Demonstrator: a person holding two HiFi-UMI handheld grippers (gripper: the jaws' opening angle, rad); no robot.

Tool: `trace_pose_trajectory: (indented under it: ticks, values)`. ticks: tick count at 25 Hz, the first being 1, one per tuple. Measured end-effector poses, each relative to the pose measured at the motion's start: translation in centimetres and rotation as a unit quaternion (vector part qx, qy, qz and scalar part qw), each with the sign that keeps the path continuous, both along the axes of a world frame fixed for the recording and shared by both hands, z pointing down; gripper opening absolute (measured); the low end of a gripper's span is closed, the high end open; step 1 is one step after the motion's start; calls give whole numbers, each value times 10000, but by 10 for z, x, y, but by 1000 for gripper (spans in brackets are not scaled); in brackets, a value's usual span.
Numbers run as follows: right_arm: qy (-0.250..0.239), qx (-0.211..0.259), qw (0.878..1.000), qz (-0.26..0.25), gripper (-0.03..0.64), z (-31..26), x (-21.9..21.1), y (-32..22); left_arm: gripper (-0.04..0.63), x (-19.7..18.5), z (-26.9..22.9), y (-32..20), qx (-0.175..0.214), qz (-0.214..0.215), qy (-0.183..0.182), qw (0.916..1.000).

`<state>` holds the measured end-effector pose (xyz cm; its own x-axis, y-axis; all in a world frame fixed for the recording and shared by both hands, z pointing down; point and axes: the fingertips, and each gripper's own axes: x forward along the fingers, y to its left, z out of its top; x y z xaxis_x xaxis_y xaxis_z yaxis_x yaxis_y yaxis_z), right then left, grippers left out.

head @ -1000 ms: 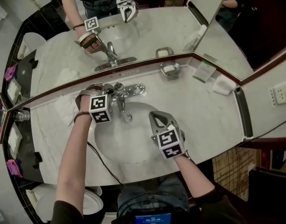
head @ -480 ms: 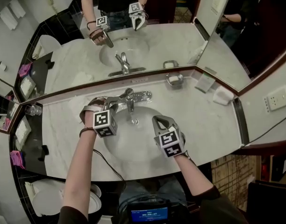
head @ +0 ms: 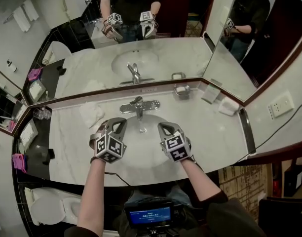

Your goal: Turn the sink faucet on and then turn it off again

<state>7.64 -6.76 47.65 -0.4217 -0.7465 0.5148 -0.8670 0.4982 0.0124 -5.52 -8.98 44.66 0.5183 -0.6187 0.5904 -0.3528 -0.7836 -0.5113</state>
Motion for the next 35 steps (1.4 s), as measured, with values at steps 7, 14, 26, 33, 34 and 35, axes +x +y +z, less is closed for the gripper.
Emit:
trace_pose_trajectory:
  ticks: [7, 14, 26, 33, 34, 35]
  values:
    - [-51, 4, 9999, -111, 23, -6, -2, 17, 3, 5, -22, 48, -164, -533, 1028, 9931]
    - [-184, 22, 9998, -20, 23, -3, 5, 24, 3, -29, -18, 55, -1424, -1532, 3375, 9178]
    - [-250, -75, 9996, 108, 23, 8, 9, 26, 2, -42, -3, 65, -1630, -1562, 3493, 9094]
    - [-42, -70, 9999, 60, 21, 13, 9, 18, 6, -32, 0, 53, -1474, -1395, 3182, 9260]
    - [-30, -71, 10000, 58, 22, 14, 9, 16, 24, -30, 2, 50, -1486, -1353, 3128, 9283]
    - [-34, -84, 9999, 55, 21, 13, 8, 14, 31, -27, 3, 47, -1490, -1314, 3079, 9304]
